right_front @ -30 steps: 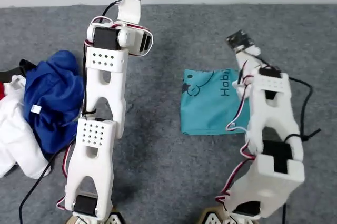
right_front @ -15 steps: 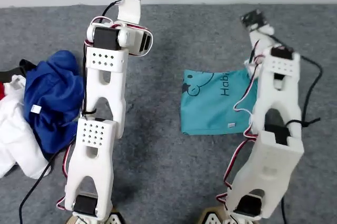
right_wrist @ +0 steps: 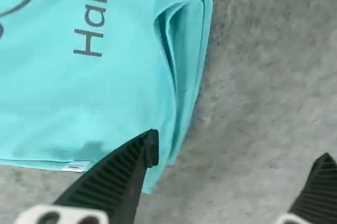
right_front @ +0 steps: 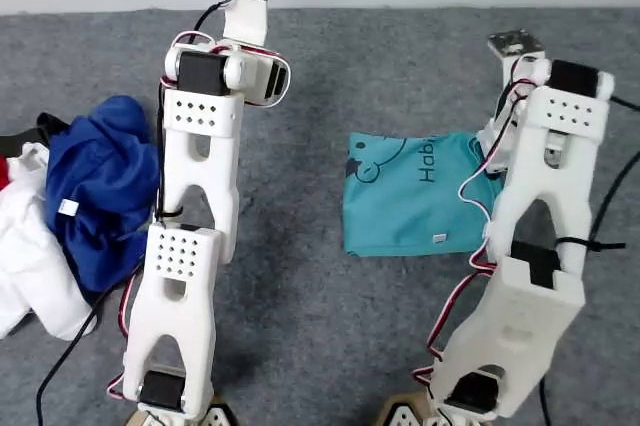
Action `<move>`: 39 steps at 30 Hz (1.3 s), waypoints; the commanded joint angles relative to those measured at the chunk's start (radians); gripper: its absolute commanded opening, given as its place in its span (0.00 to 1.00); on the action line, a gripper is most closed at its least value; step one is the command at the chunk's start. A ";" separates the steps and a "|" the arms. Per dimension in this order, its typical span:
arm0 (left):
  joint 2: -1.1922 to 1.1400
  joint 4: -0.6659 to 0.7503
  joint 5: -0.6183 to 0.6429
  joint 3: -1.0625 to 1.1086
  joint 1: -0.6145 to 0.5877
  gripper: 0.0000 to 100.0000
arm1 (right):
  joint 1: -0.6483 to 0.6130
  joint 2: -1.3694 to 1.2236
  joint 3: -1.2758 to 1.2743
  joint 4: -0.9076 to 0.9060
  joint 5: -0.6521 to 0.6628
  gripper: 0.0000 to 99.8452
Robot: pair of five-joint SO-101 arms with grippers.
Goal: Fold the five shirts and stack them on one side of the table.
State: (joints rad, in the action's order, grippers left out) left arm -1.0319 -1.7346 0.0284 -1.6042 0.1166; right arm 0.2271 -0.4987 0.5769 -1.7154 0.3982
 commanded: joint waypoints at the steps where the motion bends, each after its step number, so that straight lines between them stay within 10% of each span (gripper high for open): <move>1: 0.020 -0.026 -0.002 -0.012 0.002 0.12 | -0.038 -0.073 0.032 -0.010 -0.038 0.44; 14: 0.020 -0.026 -0.002 -0.012 0.025 0.12 | -0.130 -0.440 0.037 0.211 -0.031 0.43; 23: 0.020 -0.026 -0.002 -0.012 0.104 0.12 | -0.162 -0.444 0.037 0.189 0.028 0.01; 39: 0.020 -0.025 -0.002 -0.010 0.101 0.12 | -0.054 -0.315 0.330 0.254 -0.180 0.01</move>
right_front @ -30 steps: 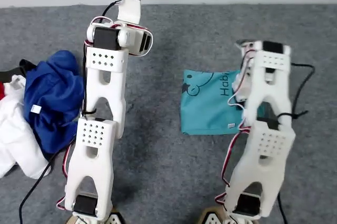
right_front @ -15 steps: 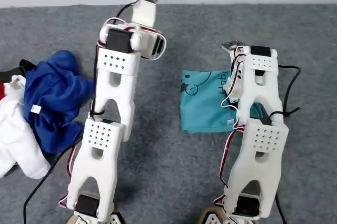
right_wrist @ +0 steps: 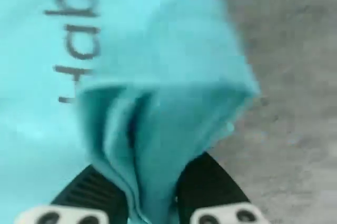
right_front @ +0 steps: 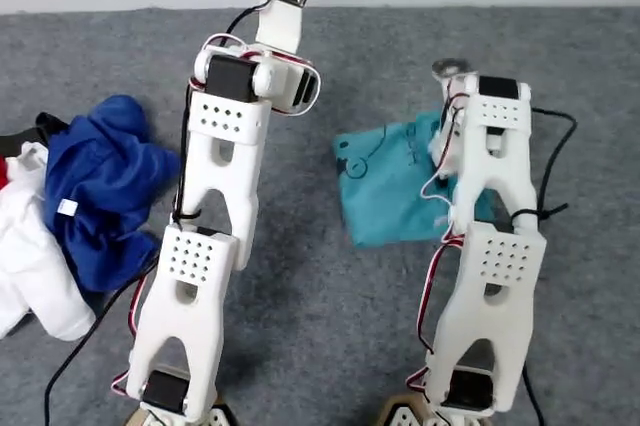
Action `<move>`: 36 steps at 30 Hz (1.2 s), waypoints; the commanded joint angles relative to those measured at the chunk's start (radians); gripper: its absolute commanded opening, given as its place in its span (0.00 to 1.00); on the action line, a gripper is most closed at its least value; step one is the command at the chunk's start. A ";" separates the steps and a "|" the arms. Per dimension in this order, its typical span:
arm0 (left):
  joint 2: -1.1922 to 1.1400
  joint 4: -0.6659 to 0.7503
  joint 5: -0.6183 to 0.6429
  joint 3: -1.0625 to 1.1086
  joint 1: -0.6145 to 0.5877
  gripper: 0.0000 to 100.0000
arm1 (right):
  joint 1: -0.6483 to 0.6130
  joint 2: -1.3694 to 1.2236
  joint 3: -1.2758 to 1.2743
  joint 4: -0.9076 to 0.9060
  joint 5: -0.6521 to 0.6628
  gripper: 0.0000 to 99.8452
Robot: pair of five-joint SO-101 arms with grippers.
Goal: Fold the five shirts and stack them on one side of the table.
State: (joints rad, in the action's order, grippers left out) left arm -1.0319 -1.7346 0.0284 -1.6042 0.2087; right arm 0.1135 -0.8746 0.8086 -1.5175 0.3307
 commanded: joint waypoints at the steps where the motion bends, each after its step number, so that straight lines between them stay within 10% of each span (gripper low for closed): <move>1: 0.020 -0.025 -0.002 -0.010 0.011 0.12 | 0.088 0.061 0.106 0.073 -0.164 0.01; 16: 0.020 -0.025 -0.002 -0.010 0.012 0.12 | 0.667 0.059 0.103 -0.107 -0.624 0.01; 36: 0.094 -0.025 -0.006 -0.007 0.098 0.15 | 0.777 0.041 0.037 -0.280 -0.230 0.14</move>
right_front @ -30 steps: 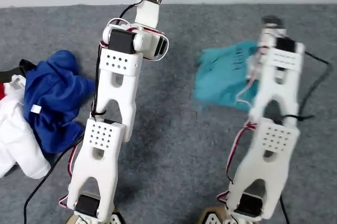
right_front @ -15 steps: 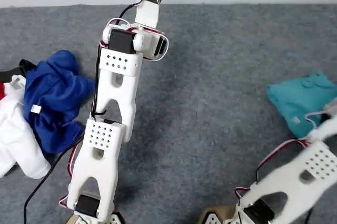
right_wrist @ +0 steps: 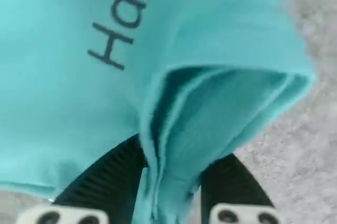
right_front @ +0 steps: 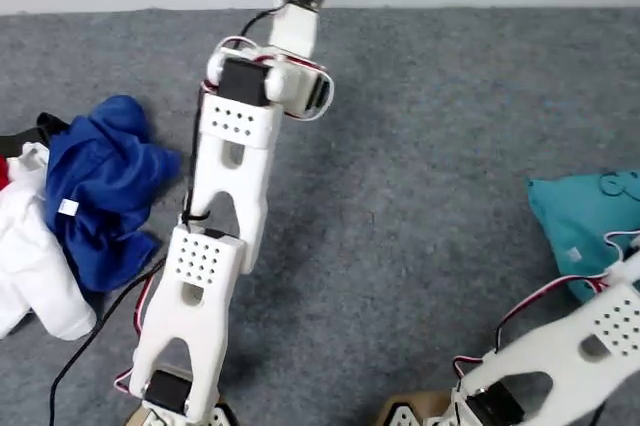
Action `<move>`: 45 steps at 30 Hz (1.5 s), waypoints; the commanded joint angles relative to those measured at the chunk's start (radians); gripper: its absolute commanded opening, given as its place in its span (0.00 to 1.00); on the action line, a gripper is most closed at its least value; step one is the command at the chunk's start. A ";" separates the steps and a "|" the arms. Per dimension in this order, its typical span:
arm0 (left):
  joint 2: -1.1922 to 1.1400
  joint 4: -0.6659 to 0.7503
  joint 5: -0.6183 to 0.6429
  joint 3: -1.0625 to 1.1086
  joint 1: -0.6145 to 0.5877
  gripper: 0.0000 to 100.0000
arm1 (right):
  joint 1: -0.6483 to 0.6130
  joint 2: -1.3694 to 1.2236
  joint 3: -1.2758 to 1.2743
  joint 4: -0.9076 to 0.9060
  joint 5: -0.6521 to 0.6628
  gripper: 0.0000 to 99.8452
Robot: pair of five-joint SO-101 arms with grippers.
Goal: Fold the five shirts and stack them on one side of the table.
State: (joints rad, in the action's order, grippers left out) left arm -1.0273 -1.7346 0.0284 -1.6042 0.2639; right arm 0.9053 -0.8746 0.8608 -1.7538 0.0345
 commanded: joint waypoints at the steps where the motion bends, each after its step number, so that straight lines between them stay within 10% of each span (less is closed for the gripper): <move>1: 0.100 -0.025 -0.006 -0.007 0.051 0.17 | -0.018 0.048 -0.040 -0.044 0.115 0.14; 12: 0.288 -0.025 -0.003 -0.007 0.170 0.23 | 0.082 0.369 -0.351 -0.041 0.433 0.14; 29: 0.502 -0.025 -0.008 -0.007 0.238 0.23 | 0.131 0.720 -0.440 -0.039 0.219 0.14; 37: 0.704 -0.026 -0.008 0.182 0.035 0.22 | -0.179 1.122 -0.537 -0.039 0.226 0.14; 45: 1.002 -0.025 -0.003 1.001 -0.295 0.22 | -0.656 1.256 -0.953 -0.038 0.229 0.14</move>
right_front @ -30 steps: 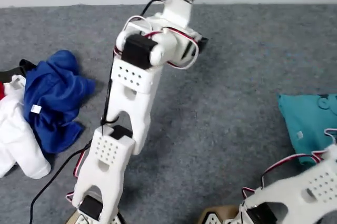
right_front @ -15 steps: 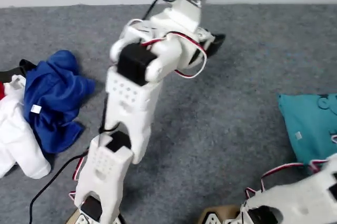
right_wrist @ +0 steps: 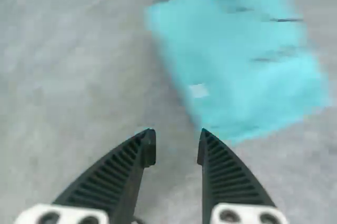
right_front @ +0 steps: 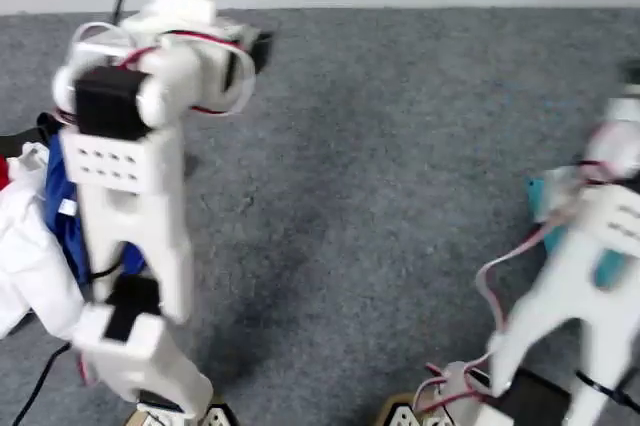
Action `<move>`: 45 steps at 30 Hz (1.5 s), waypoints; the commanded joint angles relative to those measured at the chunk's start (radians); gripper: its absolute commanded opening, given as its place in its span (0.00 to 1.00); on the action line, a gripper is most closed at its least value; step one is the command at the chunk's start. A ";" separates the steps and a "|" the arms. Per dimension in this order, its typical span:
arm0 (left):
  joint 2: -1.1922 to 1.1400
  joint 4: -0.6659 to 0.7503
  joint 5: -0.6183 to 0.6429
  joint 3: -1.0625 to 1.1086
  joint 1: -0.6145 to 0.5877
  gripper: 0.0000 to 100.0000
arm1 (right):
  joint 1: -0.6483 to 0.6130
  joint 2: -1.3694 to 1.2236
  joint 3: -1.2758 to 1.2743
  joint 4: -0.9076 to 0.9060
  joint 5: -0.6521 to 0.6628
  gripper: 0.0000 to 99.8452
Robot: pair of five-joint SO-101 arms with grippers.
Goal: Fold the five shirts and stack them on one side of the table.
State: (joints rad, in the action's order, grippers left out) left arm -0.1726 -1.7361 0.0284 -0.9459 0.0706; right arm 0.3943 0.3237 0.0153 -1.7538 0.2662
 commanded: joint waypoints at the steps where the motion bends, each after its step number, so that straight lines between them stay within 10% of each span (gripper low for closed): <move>1: 0.209 -0.023 -0.003 0.464 -0.138 0.22 | -0.170 0.068 -0.141 -0.038 -0.003 0.14; 14: 0.858 0.149 -0.008 1.314 -0.829 0.23 | -0.231 0.102 -0.316 0.068 -0.003 0.14; 26: 0.879 0.222 -0.011 1.415 -0.776 0.23 | -0.226 0.110 -0.440 0.067 -0.003 0.14; 33: 0.829 0.552 -0.029 1.402 -0.769 0.23 | -0.225 0.101 -0.446 0.067 -0.003 0.14; 45: 0.207 0.345 -0.080 1.009 -0.740 0.23 | -0.216 0.102 -0.502 0.119 0.120 0.14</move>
State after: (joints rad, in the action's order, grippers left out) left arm 0.1327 -1.3280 -0.0529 0.2217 -0.6628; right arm 0.1765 0.4020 -0.4910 -1.6479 0.3230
